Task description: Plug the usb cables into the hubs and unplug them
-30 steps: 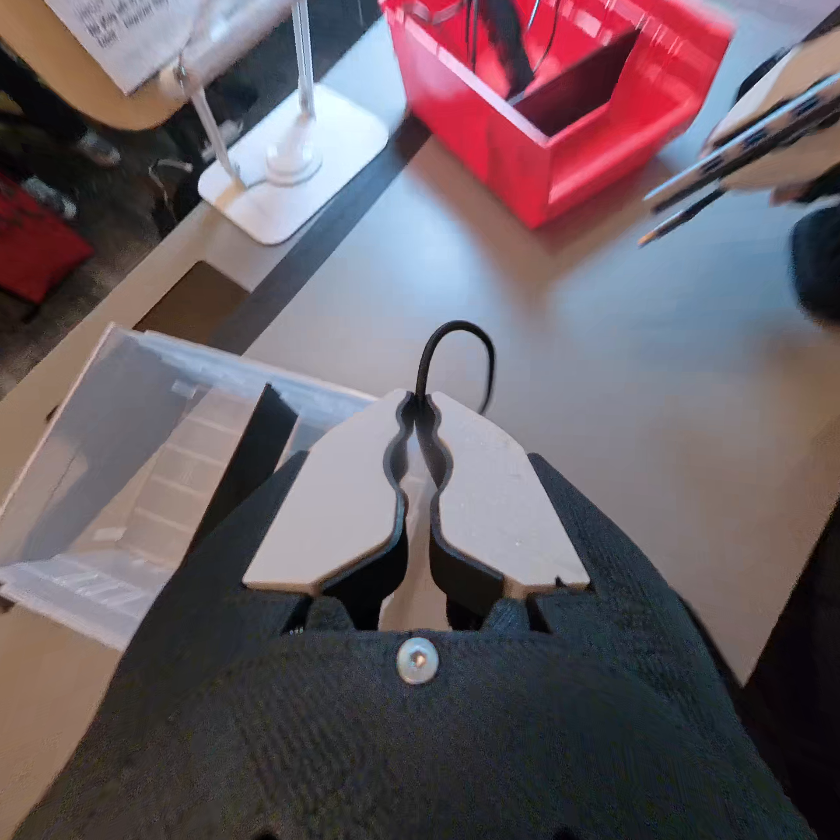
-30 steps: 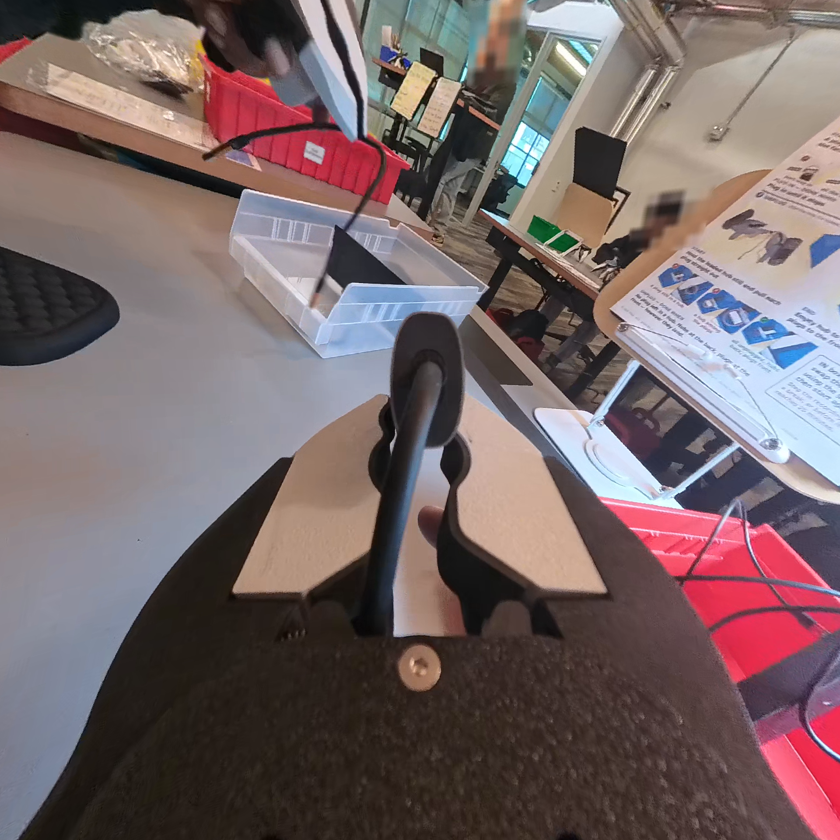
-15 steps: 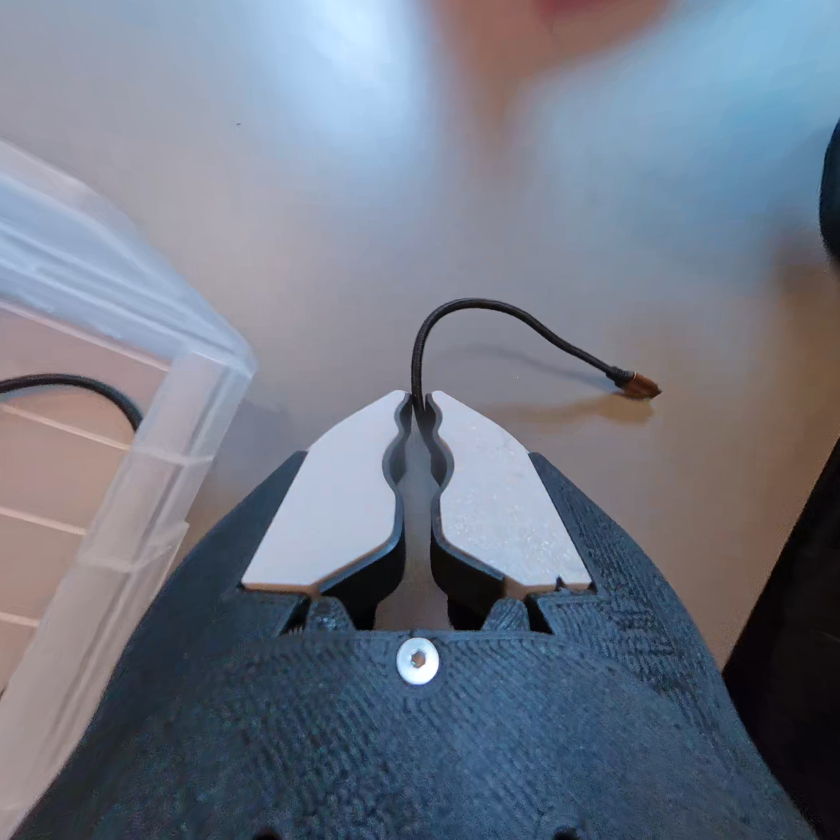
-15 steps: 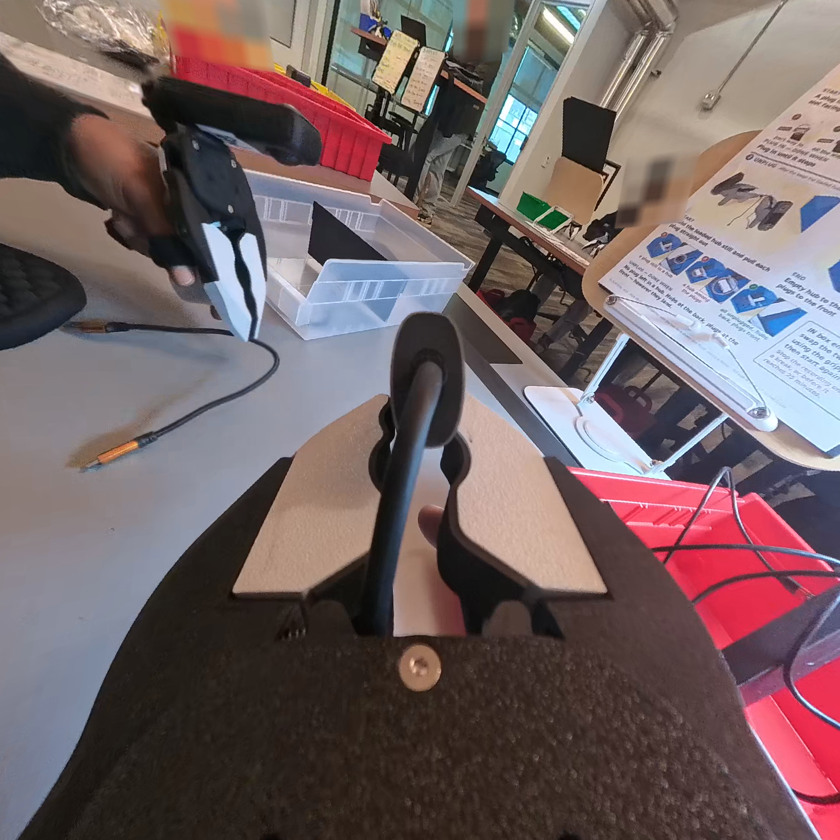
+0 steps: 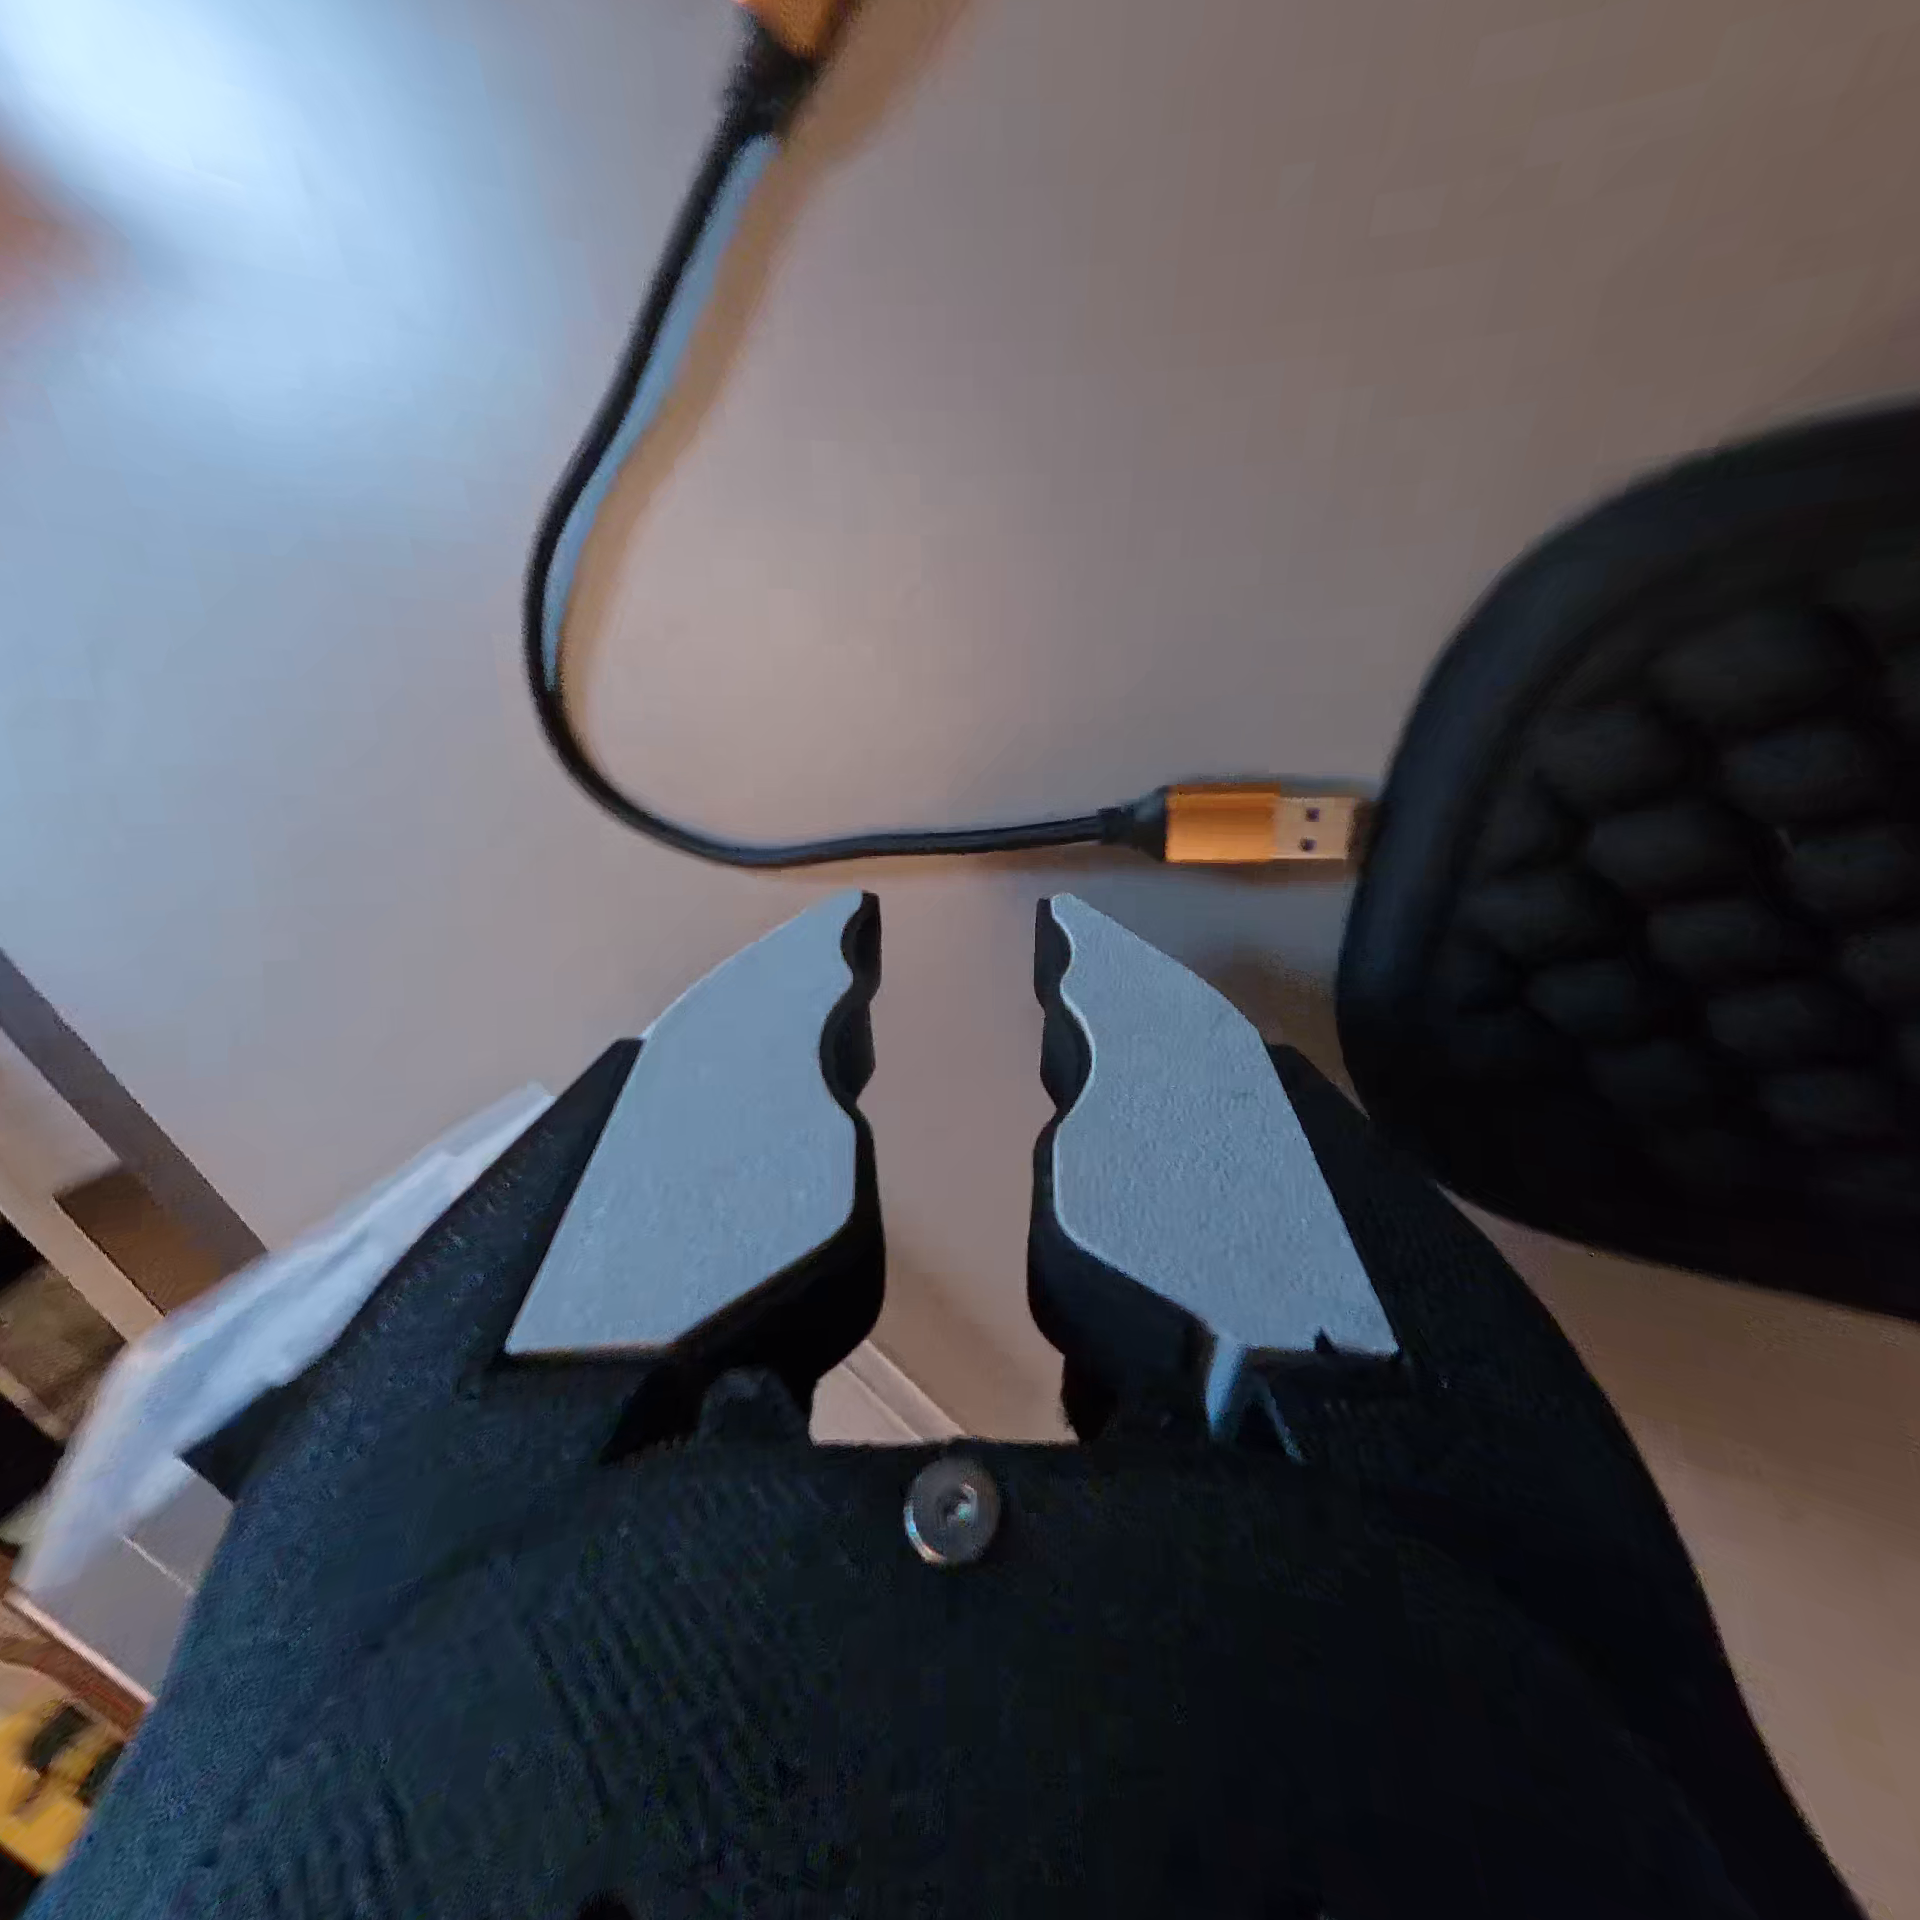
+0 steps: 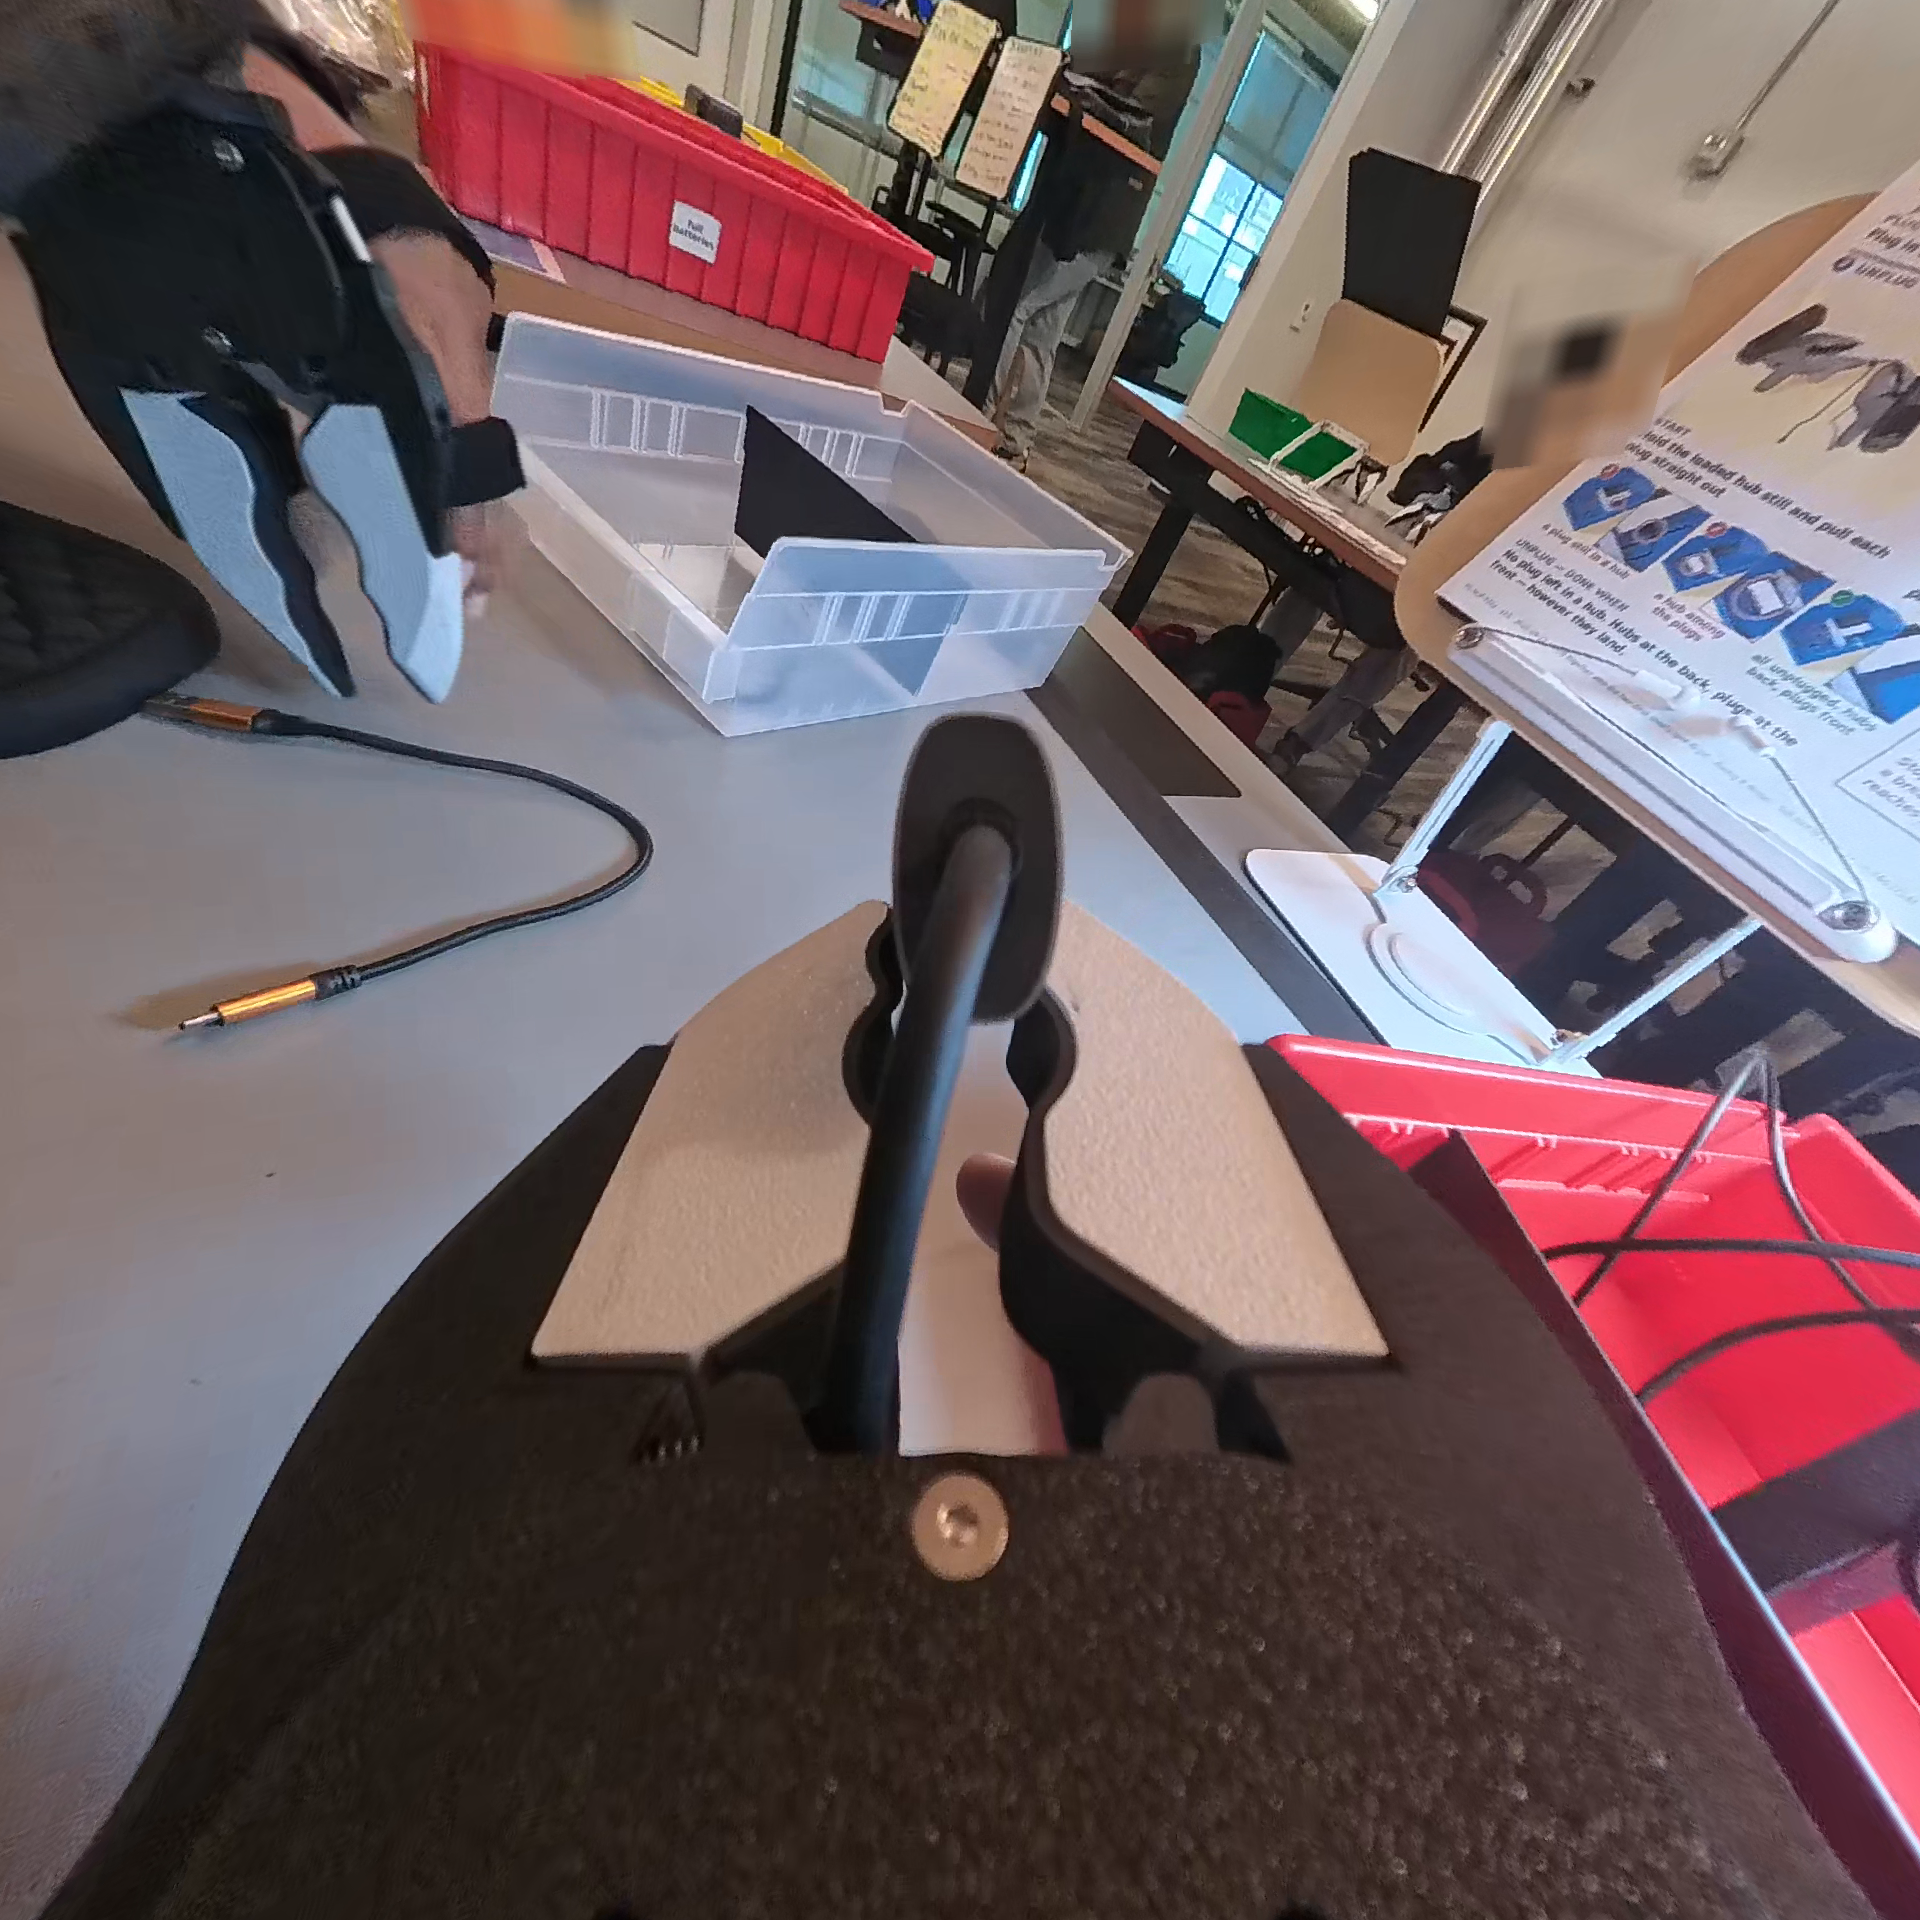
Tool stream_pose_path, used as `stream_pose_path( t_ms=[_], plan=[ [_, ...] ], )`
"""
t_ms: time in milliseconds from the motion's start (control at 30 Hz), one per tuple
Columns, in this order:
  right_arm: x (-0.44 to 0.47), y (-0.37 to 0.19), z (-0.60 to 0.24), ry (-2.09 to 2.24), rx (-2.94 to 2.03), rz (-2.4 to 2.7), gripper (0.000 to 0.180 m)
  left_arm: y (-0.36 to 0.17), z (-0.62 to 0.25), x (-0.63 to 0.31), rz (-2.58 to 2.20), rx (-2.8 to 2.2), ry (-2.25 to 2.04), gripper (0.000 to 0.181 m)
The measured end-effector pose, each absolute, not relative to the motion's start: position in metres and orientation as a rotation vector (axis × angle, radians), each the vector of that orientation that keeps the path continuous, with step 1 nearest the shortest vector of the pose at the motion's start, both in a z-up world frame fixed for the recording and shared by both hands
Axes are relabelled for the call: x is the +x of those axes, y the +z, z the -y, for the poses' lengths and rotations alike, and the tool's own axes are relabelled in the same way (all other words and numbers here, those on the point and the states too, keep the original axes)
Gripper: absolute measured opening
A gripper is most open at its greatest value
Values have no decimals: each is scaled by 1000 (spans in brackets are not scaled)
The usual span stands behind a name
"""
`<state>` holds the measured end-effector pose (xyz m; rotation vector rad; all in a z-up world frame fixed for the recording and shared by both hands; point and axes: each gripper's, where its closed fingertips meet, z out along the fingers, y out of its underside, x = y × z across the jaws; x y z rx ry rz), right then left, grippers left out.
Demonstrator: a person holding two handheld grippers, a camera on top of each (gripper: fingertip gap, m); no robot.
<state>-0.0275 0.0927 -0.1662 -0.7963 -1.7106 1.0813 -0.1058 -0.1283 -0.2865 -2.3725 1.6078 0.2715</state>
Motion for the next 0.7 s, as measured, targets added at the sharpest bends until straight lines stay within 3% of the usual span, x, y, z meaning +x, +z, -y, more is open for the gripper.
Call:
stream_pose_path(
  t_ms=[167, 267, 533, 700],
  plan=[
    [-31, -176, -92, 1083, -816, 1736, 18, -299, 134, -90, -2017, -2132, 273, 38],
    [-31, -180, -92, 1079, -821, 1750, 18, -304, 135, -80, -2071, -2135, 155, 12],
    [-29, -175, -92, 1098, -819, 1738, 18, -303, 55, -44, -916, -2526, -278, 4],
    [-29, -175, -93, 1103, -822, 1737, 18, -293, 27, -40, -866, -2419, -252, 12]
  ],
)
